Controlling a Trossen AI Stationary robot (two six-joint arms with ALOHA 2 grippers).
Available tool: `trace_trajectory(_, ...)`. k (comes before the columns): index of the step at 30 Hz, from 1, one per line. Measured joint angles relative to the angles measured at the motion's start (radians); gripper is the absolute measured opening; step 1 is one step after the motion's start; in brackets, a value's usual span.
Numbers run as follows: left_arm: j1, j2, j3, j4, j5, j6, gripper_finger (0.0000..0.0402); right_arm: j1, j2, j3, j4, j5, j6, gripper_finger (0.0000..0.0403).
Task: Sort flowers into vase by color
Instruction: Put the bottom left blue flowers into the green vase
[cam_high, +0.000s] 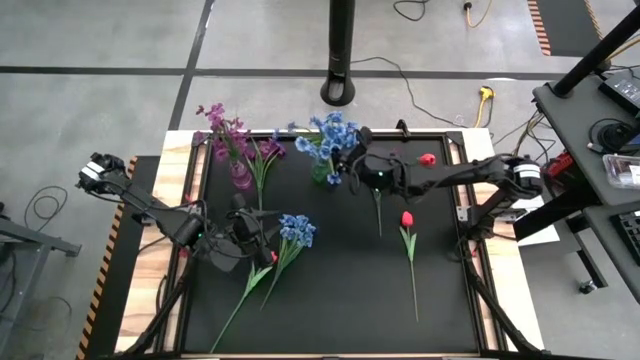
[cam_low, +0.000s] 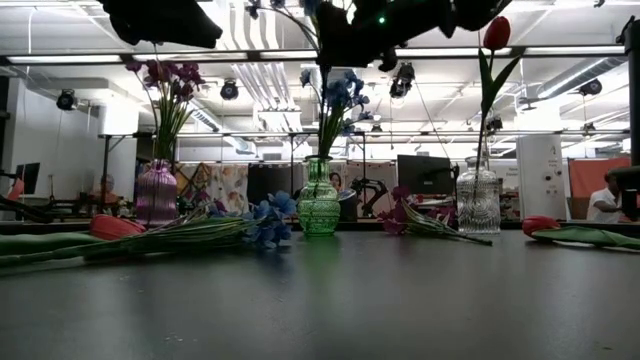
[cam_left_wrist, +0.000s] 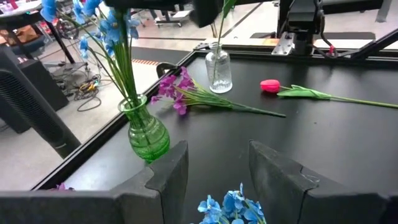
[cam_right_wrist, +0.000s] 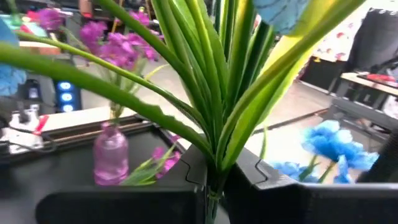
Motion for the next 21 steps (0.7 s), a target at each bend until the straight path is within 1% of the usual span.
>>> trace_trajectory(8,0.000,0.000,0.000,0.000,-0.001,0.000,0.0150,-0.056,0.054,0.026,-0.003,-0.001,0.006,0.0020)
trace_trajectory(18,0.000,0.000,0.000,-0.001,-0.001,0.000,0.0150,-0.064,0.070,0.024,-0.005,-0.001,0.058,0.0020)
trace_trajectory(21,0.000,0.000,0.000,-0.001,-0.001,0.000,0.0150,-0.064,0.070,0.023,-0.030,-0.001,0.082,0.0020)
